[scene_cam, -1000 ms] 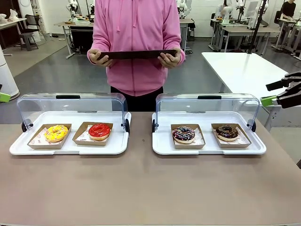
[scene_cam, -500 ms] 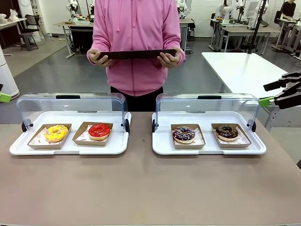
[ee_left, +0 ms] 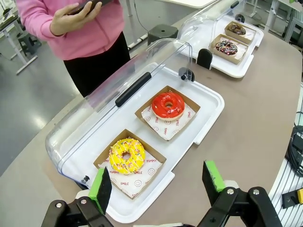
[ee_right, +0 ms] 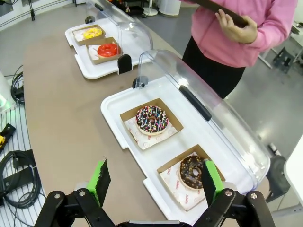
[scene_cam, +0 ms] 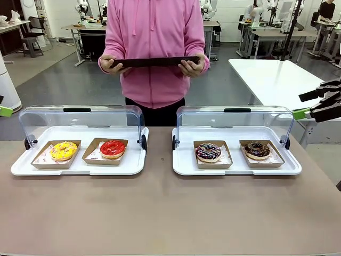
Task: Provide the desired donut to the person.
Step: Pick up and lift the Paper togo box containing the Donut pointed at by the person.
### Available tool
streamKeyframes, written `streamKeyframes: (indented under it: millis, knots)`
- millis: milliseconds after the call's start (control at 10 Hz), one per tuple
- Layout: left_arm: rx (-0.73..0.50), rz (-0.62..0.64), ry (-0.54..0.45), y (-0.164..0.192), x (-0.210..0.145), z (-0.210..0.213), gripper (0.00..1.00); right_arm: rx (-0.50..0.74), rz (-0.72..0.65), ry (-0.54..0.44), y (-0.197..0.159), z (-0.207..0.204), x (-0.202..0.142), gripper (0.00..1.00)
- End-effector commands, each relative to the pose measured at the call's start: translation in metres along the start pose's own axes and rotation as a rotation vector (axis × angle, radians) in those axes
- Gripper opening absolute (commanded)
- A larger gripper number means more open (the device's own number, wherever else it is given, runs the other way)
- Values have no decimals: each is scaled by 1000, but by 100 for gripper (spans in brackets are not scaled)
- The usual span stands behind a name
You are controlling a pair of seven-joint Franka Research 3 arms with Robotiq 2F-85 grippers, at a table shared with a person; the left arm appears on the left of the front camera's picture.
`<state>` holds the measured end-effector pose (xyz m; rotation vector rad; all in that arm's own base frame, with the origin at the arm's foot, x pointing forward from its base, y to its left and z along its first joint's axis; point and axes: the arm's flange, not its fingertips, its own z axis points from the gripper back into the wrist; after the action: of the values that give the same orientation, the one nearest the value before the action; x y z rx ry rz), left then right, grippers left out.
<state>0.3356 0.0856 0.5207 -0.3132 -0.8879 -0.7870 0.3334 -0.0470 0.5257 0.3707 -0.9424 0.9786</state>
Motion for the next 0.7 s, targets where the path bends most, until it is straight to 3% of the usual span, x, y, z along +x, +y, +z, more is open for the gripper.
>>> streamKeyframes:
  millis: [0,600]
  knots:
    - [-3,5,-7,0,0,0,100,8,-4,-8,0,-1,-1,100]
    - [-3,5,-7,0,0,0,100,8,-4,-8,0,-1,-1,100]
